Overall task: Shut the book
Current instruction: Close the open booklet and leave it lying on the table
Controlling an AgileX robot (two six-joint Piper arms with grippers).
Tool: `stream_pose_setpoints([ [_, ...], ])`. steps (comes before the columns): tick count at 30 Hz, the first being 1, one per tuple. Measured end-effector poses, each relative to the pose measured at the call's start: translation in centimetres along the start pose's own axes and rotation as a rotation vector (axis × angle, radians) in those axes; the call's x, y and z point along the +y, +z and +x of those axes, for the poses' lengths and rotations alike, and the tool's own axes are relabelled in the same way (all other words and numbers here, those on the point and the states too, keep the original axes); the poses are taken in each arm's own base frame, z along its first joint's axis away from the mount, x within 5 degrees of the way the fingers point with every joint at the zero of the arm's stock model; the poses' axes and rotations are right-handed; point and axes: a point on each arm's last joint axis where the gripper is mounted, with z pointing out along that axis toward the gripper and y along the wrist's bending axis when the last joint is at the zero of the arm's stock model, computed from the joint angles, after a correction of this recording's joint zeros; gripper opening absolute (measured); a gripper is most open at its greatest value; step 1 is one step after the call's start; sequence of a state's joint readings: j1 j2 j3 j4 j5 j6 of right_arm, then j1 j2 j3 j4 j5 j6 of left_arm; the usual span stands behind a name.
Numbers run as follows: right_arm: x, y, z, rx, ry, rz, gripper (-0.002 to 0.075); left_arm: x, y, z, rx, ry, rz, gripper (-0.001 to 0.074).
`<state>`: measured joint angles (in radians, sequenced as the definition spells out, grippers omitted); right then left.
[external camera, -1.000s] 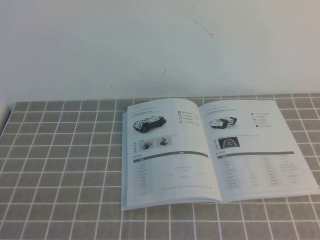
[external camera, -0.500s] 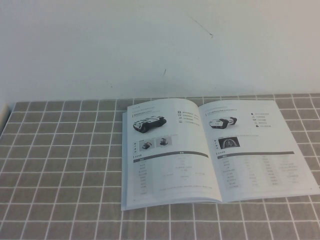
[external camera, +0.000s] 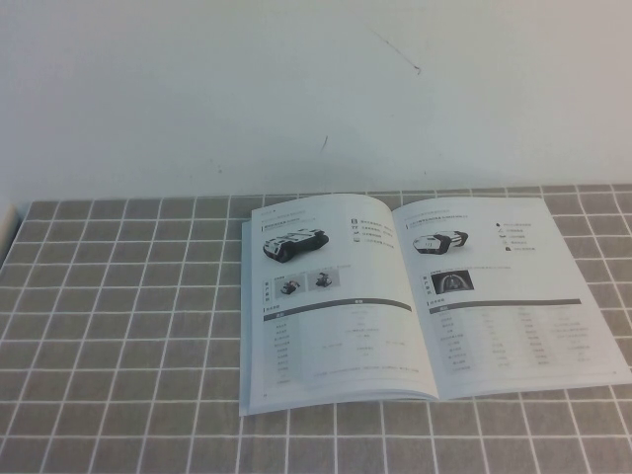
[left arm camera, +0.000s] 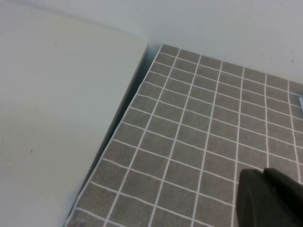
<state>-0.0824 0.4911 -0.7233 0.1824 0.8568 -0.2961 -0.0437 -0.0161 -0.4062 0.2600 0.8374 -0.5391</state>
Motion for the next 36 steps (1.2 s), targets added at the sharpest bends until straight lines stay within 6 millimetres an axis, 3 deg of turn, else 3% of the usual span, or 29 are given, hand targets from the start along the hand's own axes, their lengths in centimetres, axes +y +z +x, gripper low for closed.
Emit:
stream_pose_setpoints([
  [4, -0.1, 1.5, 0.2, 0.127, -0.005, -0.031, -0.0003, 0.0, 0.0, 0.0, 0.0, -0.002, 0.0, -0.0004],
  [13, -0.9, 4.1, -0.2, 0.219, -0.025, -0.028, -0.0003, -0.1, 0.0, 0.0, -0.002, -0.058, 0.015, -0.0004],
  [18, -0.8, 6.4, -0.5, 0.286, -0.063, -0.1, -0.0003, -1.1, 0.4, -1.4, -0.102, -0.118, 0.096, -0.0004],
  [25, 0.4, 11.5, -1.3, 0.3, -0.106, -0.374, -0.0003, -3.4, 5.1, -2.4, 0.08, -0.118, 0.12, -0.0004],
  [28, 0.6, 14.3, -1.4, 0.297, -0.073, -0.456, -0.0003, -4.8, 7.4, -2.9, 0.172, -0.017, 0.154, -0.0004],
  [36, -0.7, 21.3, -2.3, 0.314, -0.075, -0.455, -0.0003, -9.5, 12.5, -4.4, 0.406, 0.216, 0.287, -0.0004],
])
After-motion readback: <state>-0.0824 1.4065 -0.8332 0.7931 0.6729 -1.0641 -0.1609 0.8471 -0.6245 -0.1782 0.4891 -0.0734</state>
